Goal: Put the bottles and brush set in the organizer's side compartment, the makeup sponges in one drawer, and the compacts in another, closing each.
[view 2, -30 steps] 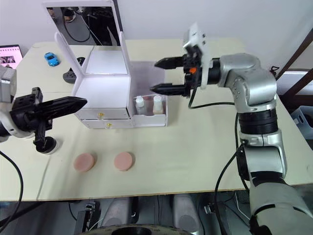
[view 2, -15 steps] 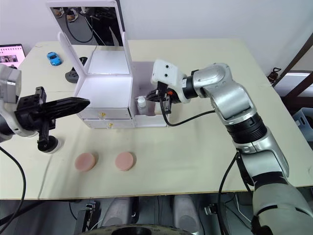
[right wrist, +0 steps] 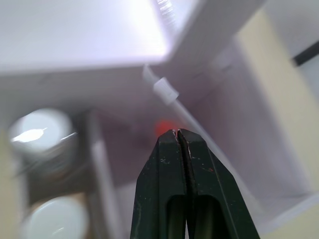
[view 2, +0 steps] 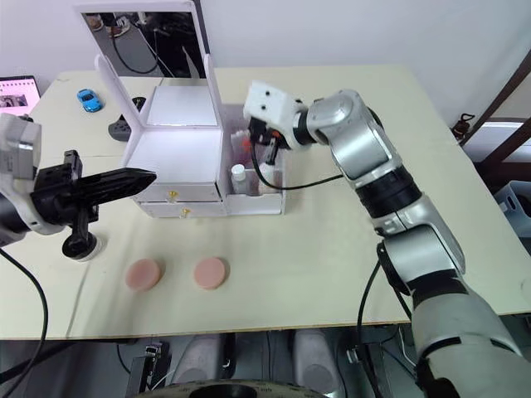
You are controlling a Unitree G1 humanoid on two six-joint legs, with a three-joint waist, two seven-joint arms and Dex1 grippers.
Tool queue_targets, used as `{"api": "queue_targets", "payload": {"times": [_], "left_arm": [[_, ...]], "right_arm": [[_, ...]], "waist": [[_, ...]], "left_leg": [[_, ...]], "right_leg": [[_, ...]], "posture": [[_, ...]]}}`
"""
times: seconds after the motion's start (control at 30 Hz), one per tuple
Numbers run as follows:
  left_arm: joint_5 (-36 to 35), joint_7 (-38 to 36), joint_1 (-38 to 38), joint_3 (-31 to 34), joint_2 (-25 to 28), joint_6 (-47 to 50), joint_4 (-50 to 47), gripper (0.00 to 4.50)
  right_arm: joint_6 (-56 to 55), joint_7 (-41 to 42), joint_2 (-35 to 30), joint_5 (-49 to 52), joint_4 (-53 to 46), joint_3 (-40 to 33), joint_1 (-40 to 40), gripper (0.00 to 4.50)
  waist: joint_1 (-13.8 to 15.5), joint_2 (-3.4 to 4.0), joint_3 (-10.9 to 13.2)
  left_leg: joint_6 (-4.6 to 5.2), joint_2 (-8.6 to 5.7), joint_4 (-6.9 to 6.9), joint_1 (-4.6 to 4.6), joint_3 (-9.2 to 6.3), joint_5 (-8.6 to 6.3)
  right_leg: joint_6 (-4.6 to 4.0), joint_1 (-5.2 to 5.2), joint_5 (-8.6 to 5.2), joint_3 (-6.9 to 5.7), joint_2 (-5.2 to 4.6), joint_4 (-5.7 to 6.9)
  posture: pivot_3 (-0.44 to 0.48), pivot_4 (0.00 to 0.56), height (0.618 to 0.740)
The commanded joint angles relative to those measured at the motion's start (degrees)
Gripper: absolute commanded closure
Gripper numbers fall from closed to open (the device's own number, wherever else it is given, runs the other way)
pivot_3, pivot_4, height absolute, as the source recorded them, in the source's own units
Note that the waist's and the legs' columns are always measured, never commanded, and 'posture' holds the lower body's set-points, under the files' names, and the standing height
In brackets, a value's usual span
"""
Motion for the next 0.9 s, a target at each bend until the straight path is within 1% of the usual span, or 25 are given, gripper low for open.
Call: {"api": "queue_targets", "payload": {"times": [0.03,0.13,0.4,0.5,0.6,0.67,0.73,0.83,0.9], "left_arm": [[0.17,-0.30,-0.29,0.60,-0.10,-1.23,-0.60,4.50],[0.43,-0.40,-0.28,0.23,-0.27,-1.53,-0.44,4.50],[1.27,-0.81,-1.05,-0.94,-0.75,-1.86,0.06,4.50],[1.49,-0.90,-0.91,-0.45,-0.66,-1.89,0.27,4.50],[1.45,-0.63,-0.42,0.65,-0.54,-1.85,0.41,4.50],[1.62,-0.65,0.09,1.26,-0.42,-1.88,0.43,4.50],[1.22,0.13,0.26,2.06,-0.41,-1.35,1.03,4.50],[1.18,1.35,-0.27,2.97,-0.13,-0.71,3.44,4.50],[1.84,1.37,-0.56,3.36,0.06,-0.71,5.71,4.50]], "right_arm": [[-3.41,-2.30,0.82,-1.76,3.13,-2.12,-2.54,4.44],[-5.67,-3.68,2.12,-2.75,7.09,-2.33,-3.44,4.44],[-17.66,-9.23,6.19,-6.13,25.57,-3.02,-7.32,4.44],[-19.75,-9.03,6.29,-5.77,27.94,-4.19,-7.93,4.44],[-17.40,-4.79,5.16,-2.54,24.21,-6.96,-6.92,4.44],[-14.71,-0.88,3.92,0.22,19.98,-9.15,-5.52,4.44],[-9.24,4.00,1.89,5.34,13.36,-12.65,-3.59,4.44],[-1.95,10.37,-3.12,13.02,4.01,-18.27,-0.16,4.44],[-1.31,12.07,-6.40,14.88,1.36,-20.48,2.65,4.44]], "waist": [[0.15,0.00,0.00],[0.04,0.00,0.00],[-0.50,0.00,0.00],[-0.79,0.00,0.00],[-1.13,0.00,0.00],[-1.20,0.01,0.01],[-1.16,0.01,0.01],[-0.84,0.01,0.01],[-0.67,0.01,0.01]], "left_leg": [[0.00,0.00,0.00,-0.02,0.00,0.00],[0.00,0.00,0.00,-0.07,0.01,0.00],[0.00,0.00,0.00,-0.01,-0.01,0.00],[0.00,0.00,0.00,-0.03,-0.02,0.00],[0.00,0.00,-0.01,-0.07,-0.01,0.00],[0.00,0.00,-0.03,-0.07,-0.03,0.00],[0.01,0.00,-0.04,-0.06,-0.04,0.00],[0.00,0.00,-0.04,-0.06,-0.07,0.00],[0.00,0.00,-0.01,-0.03,-0.06,0.00]], "right_leg": [[0.00,0.00,0.00,0.00,0.00,-0.03],[0.01,0.01,0.00,0.00,-0.01,-0.08],[0.00,0.00,0.00,0.00,0.00,0.01],[0.01,0.03,0.00,0.00,0.00,-0.02],[0.02,0.03,0.00,0.00,0.00,-0.05],[0.03,0.02,0.00,0.00,0.00,-0.05],[0.05,0.02,-0.01,0.00,0.00,-0.02],[0.06,0.03,-0.03,-0.01,0.00,-0.01],[0.06,0.07,-0.03,-0.01,0.00,-0.02]], "posture": [[0.000,0.150,0.725],[0.000,0.150,0.725],[0.000,0.150,0.725],[0.000,0.150,0.725],[0.000,0.150,0.725],[0.000,0.150,0.725],[0.000,0.150,0.725],[0.000,0.150,0.725],[0.000,0.150,0.725]]}}
